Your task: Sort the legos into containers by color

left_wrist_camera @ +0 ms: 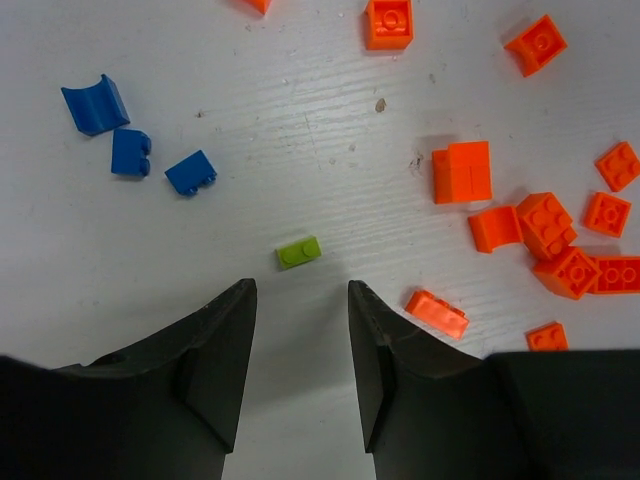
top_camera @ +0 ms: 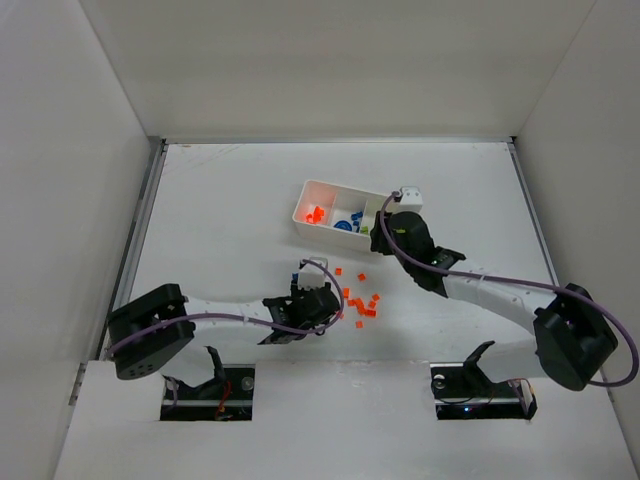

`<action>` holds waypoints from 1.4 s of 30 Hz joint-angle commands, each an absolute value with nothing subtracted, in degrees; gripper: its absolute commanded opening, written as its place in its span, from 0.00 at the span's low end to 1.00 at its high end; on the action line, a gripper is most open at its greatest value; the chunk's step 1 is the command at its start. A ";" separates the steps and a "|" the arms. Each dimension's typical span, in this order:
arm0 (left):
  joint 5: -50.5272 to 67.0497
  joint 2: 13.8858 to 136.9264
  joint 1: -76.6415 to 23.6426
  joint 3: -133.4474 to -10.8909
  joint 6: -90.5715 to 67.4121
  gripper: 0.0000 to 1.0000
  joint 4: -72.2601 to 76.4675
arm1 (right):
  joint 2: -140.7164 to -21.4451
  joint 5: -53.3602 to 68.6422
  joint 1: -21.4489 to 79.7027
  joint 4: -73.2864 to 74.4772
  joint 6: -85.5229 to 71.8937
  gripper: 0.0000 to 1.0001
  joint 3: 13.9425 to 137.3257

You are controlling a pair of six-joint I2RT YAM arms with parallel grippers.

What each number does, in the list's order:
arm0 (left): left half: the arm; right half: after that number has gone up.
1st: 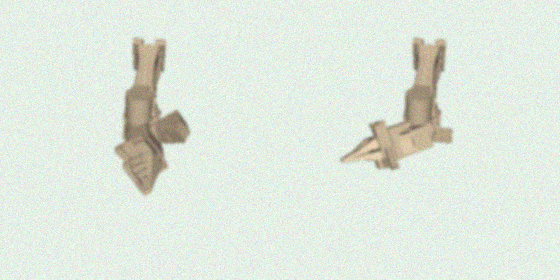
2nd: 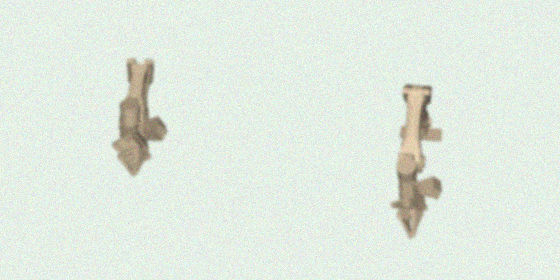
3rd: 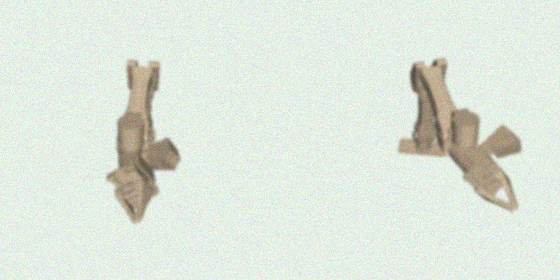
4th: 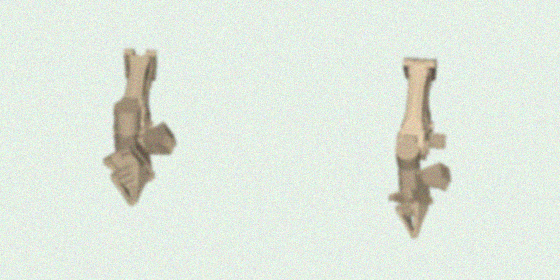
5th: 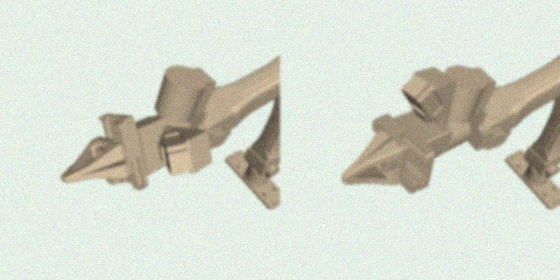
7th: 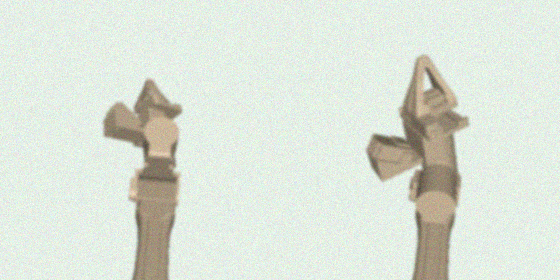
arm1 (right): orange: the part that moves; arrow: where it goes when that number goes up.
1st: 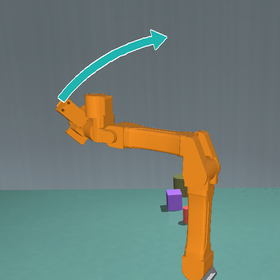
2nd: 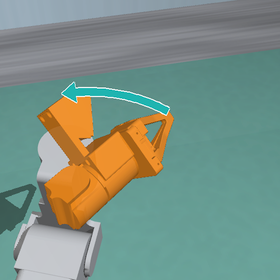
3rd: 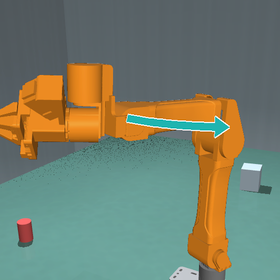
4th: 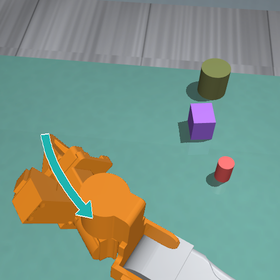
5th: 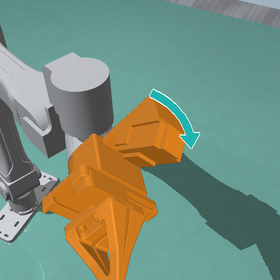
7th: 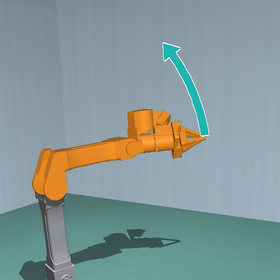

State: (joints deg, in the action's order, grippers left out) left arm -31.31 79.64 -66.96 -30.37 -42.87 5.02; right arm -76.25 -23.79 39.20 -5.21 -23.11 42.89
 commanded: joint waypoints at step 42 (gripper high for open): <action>-18.11 105.09 -55.24 -74.77 -25.75 0.16 16.70 | -44.13 -34.98 39.24 -0.53 -43.51 0.21 19.43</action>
State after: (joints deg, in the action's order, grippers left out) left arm -23.59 101.08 -56.71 -69.69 -27.33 16.10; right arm -45.98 -33.10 39.35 -0.80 -41.06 19.88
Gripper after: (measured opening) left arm 0.174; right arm 0.210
